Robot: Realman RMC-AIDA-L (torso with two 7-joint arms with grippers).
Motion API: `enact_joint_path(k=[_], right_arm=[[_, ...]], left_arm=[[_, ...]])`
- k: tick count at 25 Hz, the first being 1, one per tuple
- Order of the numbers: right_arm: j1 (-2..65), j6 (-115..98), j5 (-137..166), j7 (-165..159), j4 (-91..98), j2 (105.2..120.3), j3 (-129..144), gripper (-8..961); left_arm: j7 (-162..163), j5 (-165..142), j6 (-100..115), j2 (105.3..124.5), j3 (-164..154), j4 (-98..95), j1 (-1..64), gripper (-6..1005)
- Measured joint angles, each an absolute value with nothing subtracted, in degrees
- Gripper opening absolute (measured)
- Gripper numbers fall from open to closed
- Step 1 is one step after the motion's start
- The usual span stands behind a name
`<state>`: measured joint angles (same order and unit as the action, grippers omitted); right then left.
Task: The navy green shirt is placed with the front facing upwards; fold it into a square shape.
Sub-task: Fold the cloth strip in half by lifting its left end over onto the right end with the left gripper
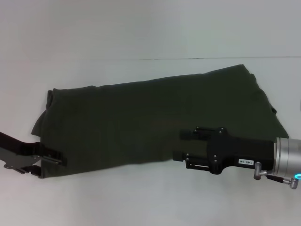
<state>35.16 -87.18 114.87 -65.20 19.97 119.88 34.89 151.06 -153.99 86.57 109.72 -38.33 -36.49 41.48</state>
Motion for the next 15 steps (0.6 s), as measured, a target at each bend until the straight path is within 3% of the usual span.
enact_joint_path(k=[8,15], right_arm=[[35.07,-88.0,114.87,-64.54,19.95,119.88,34.48,683],[35.18,-88.04,114.87,-64.51,19.95,119.88,34.53,683]], left_arm=[[151.08,-153.98,86.46,108.94,-38.31,-36.95,40.94,890],[150.81,-154.02,85.82,109.58,-38.84,-36.26,41.08,890]])
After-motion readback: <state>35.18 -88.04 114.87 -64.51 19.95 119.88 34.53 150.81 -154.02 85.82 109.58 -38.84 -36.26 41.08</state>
